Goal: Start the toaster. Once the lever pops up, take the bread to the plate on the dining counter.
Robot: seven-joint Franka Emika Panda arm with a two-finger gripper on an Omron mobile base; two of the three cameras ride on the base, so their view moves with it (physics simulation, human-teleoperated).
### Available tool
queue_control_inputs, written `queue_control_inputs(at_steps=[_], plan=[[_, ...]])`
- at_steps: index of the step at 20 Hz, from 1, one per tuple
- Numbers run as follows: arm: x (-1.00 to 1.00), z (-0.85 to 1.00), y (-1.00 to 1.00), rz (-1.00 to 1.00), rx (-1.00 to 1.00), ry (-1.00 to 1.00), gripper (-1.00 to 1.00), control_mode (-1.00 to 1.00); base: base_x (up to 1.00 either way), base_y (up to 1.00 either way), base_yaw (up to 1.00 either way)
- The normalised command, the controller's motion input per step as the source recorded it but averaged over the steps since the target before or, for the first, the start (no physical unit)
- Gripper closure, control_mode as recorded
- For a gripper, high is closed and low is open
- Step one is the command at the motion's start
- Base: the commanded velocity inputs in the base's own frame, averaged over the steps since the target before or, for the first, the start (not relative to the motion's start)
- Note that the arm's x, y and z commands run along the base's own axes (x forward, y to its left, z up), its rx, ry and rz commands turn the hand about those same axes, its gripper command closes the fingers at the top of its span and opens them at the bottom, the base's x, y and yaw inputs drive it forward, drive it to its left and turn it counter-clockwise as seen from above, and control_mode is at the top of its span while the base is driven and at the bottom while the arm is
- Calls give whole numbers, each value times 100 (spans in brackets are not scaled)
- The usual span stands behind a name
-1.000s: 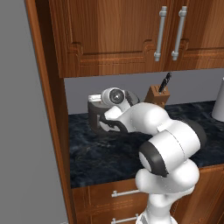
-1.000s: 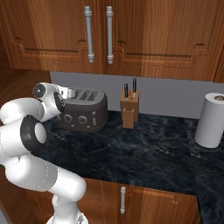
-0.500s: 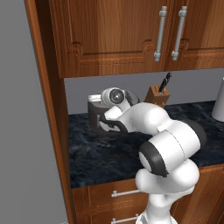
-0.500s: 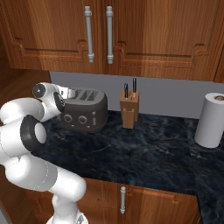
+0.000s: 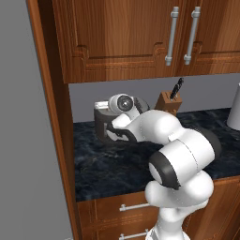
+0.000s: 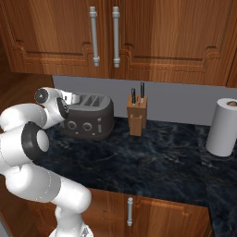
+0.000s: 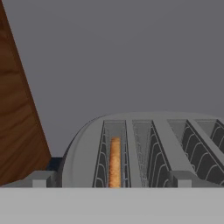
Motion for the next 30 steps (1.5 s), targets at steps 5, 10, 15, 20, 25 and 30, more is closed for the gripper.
queue_control_inputs(at_steps=[5, 10, 15, 20, 25, 30], plan=[[0, 0, 0, 0, 0, 0, -100, -100, 0, 0, 0], [0, 0, 0, 0, 0, 0, -100, -100, 0, 0, 0], [0, 0, 0, 0, 0, 0, -100, -100, 0, 0, 0], [0, 0, 0, 0, 0, 0, -100, -100, 0, 0, 0], [0, 0, 0, 0, 0, 0, -100, -100, 0, 0, 0], [0, 0, 0, 0, 0, 0, -100, -100, 0, 0, 0]])
